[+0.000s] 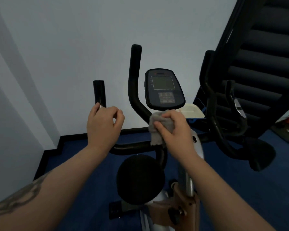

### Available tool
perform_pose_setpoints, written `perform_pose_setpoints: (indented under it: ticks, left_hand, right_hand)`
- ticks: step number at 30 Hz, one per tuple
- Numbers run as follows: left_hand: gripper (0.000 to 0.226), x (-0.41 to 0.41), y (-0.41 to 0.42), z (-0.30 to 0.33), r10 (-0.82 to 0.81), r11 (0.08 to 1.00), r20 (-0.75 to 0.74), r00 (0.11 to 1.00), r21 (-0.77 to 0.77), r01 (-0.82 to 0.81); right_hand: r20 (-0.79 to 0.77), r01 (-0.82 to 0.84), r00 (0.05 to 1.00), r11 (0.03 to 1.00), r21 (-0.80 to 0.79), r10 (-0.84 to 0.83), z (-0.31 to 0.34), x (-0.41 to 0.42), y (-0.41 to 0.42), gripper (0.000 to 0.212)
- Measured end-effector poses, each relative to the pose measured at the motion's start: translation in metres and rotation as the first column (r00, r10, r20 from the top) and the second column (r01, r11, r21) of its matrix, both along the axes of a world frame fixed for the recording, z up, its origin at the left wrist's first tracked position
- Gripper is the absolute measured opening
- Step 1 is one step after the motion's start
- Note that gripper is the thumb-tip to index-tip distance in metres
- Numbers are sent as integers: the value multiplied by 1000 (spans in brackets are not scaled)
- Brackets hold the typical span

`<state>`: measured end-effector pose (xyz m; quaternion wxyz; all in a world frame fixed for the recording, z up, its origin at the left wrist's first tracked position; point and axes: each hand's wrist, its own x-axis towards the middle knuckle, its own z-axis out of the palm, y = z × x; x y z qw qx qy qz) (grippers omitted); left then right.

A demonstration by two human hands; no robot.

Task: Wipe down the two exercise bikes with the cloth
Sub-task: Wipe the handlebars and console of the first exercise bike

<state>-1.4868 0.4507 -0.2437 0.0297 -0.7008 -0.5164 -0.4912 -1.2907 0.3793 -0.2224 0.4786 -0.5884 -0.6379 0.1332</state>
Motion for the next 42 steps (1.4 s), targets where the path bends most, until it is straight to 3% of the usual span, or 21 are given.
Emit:
perform_pose_setpoints:
  ticks: [6, 9, 11, 16, 20, 22, 28, 30, 33, 39, 42]
  left_hand:
    - [34, 0, 1, -2, -8, 1000, 14, 1000, 14, 8]
    - [34, -1, 3, -1, -2, 1000, 18, 1000, 15, 2]
    - [33, -1, 3, -1, -7, 1000, 10, 1000, 3, 7]
    - [32, 0, -1, 1, 0, 1000, -4, 1000, 6, 0]
    - [33, 0, 0, -1, 5, 1000, 5, 1000, 16, -5]
    - [34, -1, 2, 0, 11, 1000, 9, 1000, 17, -11]
    - [33, 0, 0, -1, 27, 998, -17, 999, 50, -26]
    - [33, 1, 0, -3, 26, 998, -8, 1000, 60, -25]
    - [33, 1, 4, -5, 28, 997, 7, 1000, 75, -29]
    - [34, 1, 4, -2, 38, 998, -7, 999, 59, -38]
    - [34, 1, 1, -2, 34, 998, -19, 999, 57, -33]
  right_hand:
    - [-118, -12, 993, 999, -45, 7, -33, -3, -47, 15]
    - [-68, -94, 994, 987, -127, 85, -12, 12, -34, 20]
    - [-75, -23, 997, 995, -95, 16, 9, 9, -5, 17]
    - [38, 104, 994, 989, -109, -101, 9, -19, 21, 16]
    - [357, 56, 934, 992, -115, -12, 1, -1, -15, 20]
    - [440, 65, 898, 988, -139, 3, 16, 5, -1, 21]
    - [179, 104, 980, 992, -72, -90, 27, -31, 50, 19]
    - [205, 78, 976, 996, -34, -69, 11, -28, 32, 16]
    - [362, 2, 932, 999, -41, 13, 2, -11, 11, 16]
    - [503, 13, 860, 989, 145, -85, 46, -32, 74, 18]
    - [318, -30, 948, 999, 32, 18, 33, -45, 79, 16]
